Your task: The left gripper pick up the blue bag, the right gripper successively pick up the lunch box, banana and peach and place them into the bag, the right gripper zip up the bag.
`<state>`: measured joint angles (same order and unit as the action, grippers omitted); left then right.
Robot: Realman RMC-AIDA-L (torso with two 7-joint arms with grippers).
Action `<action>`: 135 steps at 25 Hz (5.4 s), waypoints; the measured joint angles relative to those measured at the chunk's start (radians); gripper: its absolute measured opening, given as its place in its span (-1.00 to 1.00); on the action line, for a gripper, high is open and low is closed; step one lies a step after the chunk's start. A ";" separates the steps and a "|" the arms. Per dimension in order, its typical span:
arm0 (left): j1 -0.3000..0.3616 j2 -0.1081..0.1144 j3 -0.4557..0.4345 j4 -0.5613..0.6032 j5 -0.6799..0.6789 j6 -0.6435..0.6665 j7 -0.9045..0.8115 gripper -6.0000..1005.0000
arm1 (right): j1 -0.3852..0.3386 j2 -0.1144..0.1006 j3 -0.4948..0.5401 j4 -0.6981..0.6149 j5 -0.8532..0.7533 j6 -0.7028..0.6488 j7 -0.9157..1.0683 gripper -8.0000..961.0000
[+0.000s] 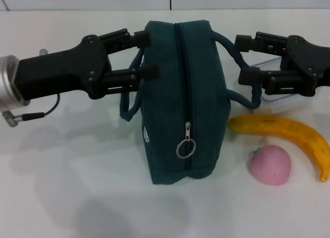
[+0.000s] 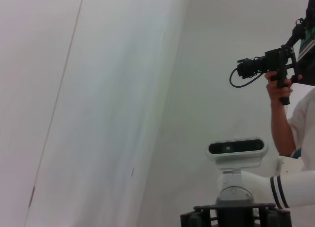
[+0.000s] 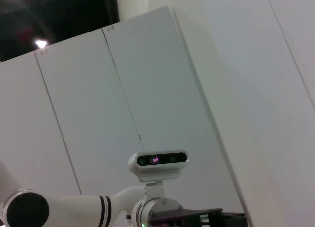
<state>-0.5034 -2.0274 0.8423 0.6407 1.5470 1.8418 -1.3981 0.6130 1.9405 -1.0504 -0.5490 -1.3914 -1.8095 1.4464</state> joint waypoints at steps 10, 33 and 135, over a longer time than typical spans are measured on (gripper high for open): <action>0.001 0.000 0.002 -0.006 0.002 -0.006 -0.001 0.61 | -0.004 0.004 -0.006 -0.005 -0.002 -0.003 -0.002 0.83; -0.099 0.050 0.001 0.356 0.417 -0.180 -0.943 0.60 | -0.116 0.002 0.025 -0.006 0.003 -0.041 -0.086 0.79; -0.158 0.030 0.000 0.221 0.410 -0.142 -1.077 -0.91 | -0.087 0.078 0.636 0.530 -0.001 0.700 0.122 0.39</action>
<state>-0.6610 -1.9970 0.8427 0.8622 1.9570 1.6997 -2.4756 0.5264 2.0189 -0.4140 -0.0190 -1.3923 -1.1096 1.5685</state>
